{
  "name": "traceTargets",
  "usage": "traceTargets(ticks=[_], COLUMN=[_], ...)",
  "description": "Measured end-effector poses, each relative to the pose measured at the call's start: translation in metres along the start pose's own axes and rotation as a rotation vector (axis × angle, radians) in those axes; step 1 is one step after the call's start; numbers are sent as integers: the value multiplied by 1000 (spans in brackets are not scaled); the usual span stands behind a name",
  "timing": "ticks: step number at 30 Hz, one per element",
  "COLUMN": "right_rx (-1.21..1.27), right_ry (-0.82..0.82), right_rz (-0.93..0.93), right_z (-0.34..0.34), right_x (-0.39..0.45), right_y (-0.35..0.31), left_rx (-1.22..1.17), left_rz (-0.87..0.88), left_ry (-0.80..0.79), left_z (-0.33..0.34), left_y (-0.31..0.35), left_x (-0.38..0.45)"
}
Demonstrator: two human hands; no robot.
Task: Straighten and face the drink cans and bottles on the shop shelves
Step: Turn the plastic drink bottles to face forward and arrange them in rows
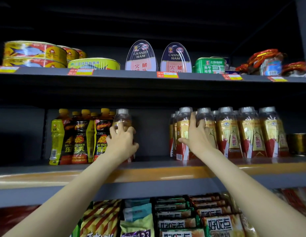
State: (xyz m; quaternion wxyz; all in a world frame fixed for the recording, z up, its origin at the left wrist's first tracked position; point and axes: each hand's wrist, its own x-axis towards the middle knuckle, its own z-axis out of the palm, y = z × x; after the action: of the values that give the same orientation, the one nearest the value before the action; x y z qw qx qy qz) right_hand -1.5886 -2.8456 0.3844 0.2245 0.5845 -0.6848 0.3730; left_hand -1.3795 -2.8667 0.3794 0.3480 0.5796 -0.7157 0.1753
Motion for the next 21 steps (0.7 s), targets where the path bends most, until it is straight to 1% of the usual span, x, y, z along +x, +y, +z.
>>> traceTargets(ticks=[3,6,8,10,11,12,13,14,17,19,21], right_rx=[-21,-45,-79,-72,-33,28,107,200,453,542,640], right_ry=[28,5,68,202,242,240,199,121,-179,-295,-345], right_rz=[-13,0,-20,-143,-218,-291,-346,-379,-404,-369,-275], right_z=[0,-5,-11,-19,-22,-21,-19,-15,5,19,35], right_x=[-2,-3,-4,-4,-4,-2,1,4,18,29,37], right_y=[-1,-6,-10,-21,-28,-40,-51,-65,-105,-126,-140], left_rx=[19,22,-21,-56,-45,-19,2,14,-6,-83,-147], left_rz=[1,7,11,16,19,13,6,-10,-66,-90,-97], left_ry=[-35,-70,-70,-23,15,52,80,94,115,196,303], left_z=[-2,-8,-12,-19,-22,-26,-30,-32,-28,-21,-17], left_y=[1,-4,-13,-27,-33,-42,-49,-57,-76,-81,-81], left_x=[-1,1,3,3,2,-1,-3,-6,-16,-22,-25])
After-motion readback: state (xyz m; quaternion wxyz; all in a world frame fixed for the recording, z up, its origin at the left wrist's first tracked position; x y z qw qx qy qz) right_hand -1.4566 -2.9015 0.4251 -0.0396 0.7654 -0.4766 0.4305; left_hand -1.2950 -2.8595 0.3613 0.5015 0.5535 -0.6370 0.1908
